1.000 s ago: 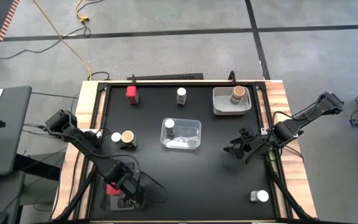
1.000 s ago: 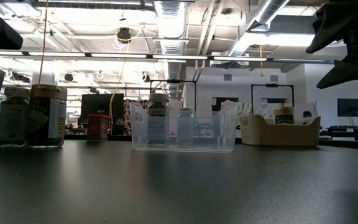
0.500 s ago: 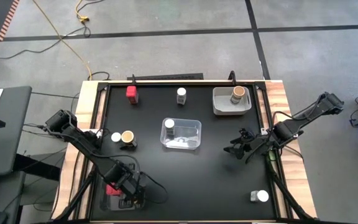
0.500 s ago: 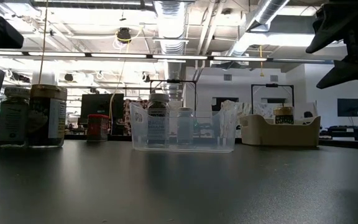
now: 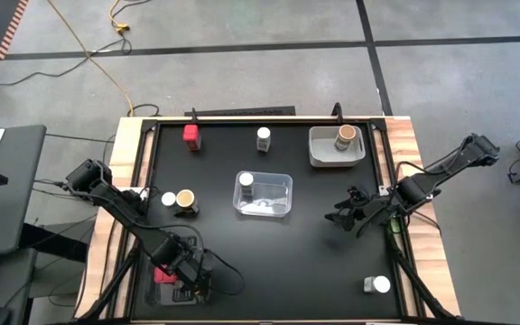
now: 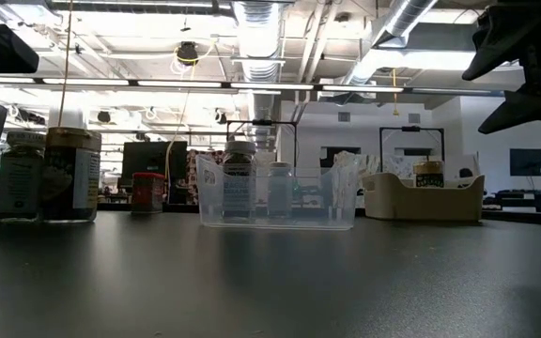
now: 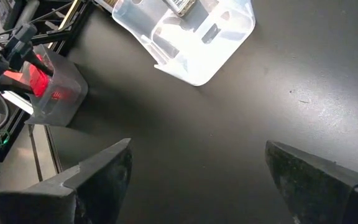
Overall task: Sort spices by type
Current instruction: Put the red seasoning can into the black bin, then put the white seasoning bottle into the transparent bin
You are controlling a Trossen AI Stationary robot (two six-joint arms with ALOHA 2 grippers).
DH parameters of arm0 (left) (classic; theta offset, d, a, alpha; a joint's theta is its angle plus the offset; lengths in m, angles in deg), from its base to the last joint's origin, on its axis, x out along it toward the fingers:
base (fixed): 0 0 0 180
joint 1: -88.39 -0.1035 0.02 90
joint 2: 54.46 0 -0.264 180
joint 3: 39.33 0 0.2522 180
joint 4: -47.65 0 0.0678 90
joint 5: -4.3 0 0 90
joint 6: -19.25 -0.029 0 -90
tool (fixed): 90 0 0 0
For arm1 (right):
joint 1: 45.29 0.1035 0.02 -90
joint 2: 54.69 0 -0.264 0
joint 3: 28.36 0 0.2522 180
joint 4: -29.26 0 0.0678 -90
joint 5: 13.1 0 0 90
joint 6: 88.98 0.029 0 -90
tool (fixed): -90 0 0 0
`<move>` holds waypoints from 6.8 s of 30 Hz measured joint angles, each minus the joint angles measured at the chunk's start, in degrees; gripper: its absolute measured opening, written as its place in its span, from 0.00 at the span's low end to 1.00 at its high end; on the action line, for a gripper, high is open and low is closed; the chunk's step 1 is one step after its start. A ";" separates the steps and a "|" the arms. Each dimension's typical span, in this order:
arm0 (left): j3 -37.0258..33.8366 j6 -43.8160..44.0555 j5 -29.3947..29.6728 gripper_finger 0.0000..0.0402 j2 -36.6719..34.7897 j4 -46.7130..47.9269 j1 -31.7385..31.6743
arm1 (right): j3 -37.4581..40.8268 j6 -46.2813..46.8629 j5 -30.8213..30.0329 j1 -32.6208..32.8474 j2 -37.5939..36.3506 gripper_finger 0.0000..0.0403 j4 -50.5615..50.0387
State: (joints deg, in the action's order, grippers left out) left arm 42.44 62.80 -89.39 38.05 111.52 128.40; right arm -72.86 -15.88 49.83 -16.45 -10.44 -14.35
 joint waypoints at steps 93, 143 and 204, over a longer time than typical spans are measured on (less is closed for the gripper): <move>-32.96 -28.13 20.94 0.79 -46.02 -37.87 -19.78 | -38.77 -60.44 15.60 -40.31 30.38 0.92 15.05; -34.32 -20.31 27.10 0.79 -50.42 -36.54 -21.62 | -67.65 -88.53 36.41 -60.82 77.47 0.53 -5.97; -34.27 -26.29 29.28 0.79 -50.42 -35.39 -21.64 | -45.68 -71.62 30.12 -37.62 61.99 0.60 2.06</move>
State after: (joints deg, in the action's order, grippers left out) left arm 8.17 36.50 -60.10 -12.37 76.13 106.77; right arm -118.54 -87.50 79.94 -54.06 51.55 -12.29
